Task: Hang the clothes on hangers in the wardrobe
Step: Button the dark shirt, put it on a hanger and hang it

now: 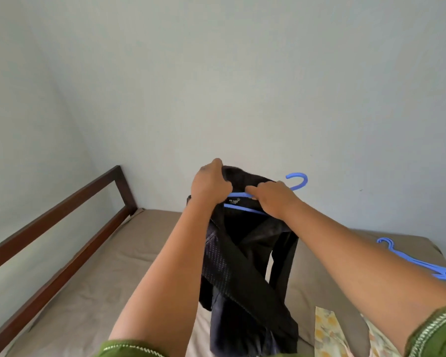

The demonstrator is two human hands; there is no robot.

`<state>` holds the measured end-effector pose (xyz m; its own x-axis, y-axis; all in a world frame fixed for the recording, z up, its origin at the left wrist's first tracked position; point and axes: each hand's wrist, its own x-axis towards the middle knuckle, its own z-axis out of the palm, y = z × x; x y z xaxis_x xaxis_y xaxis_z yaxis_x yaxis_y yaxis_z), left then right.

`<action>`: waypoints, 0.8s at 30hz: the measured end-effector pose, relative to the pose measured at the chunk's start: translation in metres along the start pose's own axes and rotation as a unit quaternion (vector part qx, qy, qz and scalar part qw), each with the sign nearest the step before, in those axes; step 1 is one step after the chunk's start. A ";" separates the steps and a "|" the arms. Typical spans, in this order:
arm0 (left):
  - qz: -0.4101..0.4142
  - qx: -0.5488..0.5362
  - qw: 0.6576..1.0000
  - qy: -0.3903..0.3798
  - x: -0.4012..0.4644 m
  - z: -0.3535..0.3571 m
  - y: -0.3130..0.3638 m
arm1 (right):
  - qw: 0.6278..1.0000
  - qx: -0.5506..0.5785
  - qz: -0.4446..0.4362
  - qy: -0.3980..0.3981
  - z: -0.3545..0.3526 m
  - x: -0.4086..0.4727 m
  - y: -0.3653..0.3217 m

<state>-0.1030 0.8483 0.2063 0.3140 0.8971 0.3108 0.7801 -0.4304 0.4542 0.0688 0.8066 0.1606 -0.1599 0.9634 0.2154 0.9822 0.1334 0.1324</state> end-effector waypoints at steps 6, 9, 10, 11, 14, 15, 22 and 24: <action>0.108 -0.079 0.968 0.214 -0.009 -0.013 0.000 | 0.998 -0.056 0.022 -0.027 -0.002 0.013 -0.028; 0.082 0.002 0.989 -0.123 -0.002 -0.030 -0.006 | 0.997 -0.057 0.061 0.003 -0.018 0.025 -0.026; 0.057 0.029 0.973 -0.221 0.002 -0.036 -0.014 | 0.996 -0.047 0.074 0.002 -0.026 0.026 -0.024; 0.042 0.051 0.967 -0.245 0.008 -0.041 -0.025 | 0.996 -0.036 0.082 -0.002 -0.034 0.028 -0.022; 0.041 0.099 0.989 -0.102 0.017 -0.042 -0.050 | 0.996 -0.021 0.090 -0.017 -0.053 0.028 -0.021; 0.066 0.122 0.988 -0.060 0.016 -0.035 -0.050 | 0.996 -0.014 0.089 -0.020 -0.058 0.029 -0.023; 0.207 0.108 0.965 0.118 0.021 0.006 -0.033 | 0.998 -0.007 0.029 0.049 -0.073 0.034 -0.037; 0.206 0.088 0.965 0.140 0.022 0.004 -0.035 | 0.983 -0.039 0.016 0.181 -0.063 0.033 -0.027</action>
<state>-0.1214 0.8838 0.1938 0.4775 0.5816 0.6586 0.7079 -0.6986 0.1038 0.0313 0.8201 0.2248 -0.1683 0.8195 0.5479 0.9788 0.0731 0.1914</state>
